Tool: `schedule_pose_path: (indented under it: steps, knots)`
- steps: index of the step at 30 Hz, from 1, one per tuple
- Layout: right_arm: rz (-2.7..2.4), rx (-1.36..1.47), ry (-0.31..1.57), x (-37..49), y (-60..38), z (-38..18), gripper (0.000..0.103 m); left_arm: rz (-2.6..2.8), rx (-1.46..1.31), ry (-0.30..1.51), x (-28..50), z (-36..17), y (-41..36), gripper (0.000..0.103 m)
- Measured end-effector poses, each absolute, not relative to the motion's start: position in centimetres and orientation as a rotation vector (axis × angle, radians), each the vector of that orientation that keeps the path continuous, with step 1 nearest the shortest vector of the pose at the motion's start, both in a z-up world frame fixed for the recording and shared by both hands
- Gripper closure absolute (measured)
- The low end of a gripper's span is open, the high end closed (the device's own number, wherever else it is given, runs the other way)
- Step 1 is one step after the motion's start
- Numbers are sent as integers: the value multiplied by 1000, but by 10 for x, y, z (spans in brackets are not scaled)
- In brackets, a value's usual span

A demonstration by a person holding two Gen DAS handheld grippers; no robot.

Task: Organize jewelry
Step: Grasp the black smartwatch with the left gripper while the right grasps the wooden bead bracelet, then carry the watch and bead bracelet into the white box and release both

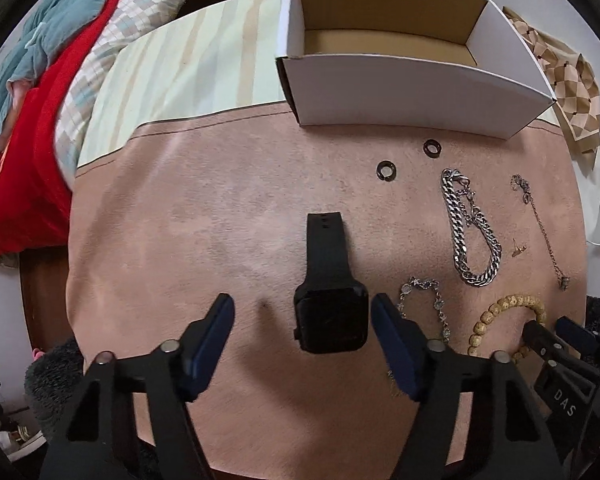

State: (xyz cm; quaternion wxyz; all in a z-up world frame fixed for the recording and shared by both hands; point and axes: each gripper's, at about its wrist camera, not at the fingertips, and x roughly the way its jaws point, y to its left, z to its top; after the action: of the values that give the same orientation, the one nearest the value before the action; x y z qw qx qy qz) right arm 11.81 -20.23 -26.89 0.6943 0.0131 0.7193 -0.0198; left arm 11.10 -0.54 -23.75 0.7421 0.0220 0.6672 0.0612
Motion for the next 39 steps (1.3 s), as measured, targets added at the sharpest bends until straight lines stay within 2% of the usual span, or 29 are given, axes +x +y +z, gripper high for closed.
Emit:
schedule_pose_path:
  steps: [1,2,3,5,6,7,9,14,20,30,39]
  knots:
    - [-44,29,1604,118,-202,-269,54,130,49,1463,112,-239,-6,44]
    - [-43,26,1600,118,-201,-268,55,123,48,1464,112,-240,-7,52]
    - [-42,24,1598,116,-201,-268,55,115,44,1464,113,-241,-6,63]
    - [-36,19,1590,115,-199,-267,57,103,42,1471,112,-242,-8,71]
    - [-34,16,1584,116,-199,-266,65,103,47,1465,110,-242,-10,71]
    - [-34,13,1581,116,-198,-265,78,104,51,1455,109,-241,-12,72]
    - [-37,9,1583,115,-196,-264,93,96,50,1438,106,-237,-14,72]
    - [-18,45,1562,113,-195,-256,94,86,53,1400,94,-221,-16,72]
    - [40,87,1482,114,-190,-217,94,71,42,1336,84,-189,-14,72]
    - [134,104,1327,138,-177,-139,94,36,-13,1209,119,-135,7,72]
    - [212,86,1186,198,-161,-77,94,19,-60,1122,164,-94,23,72]
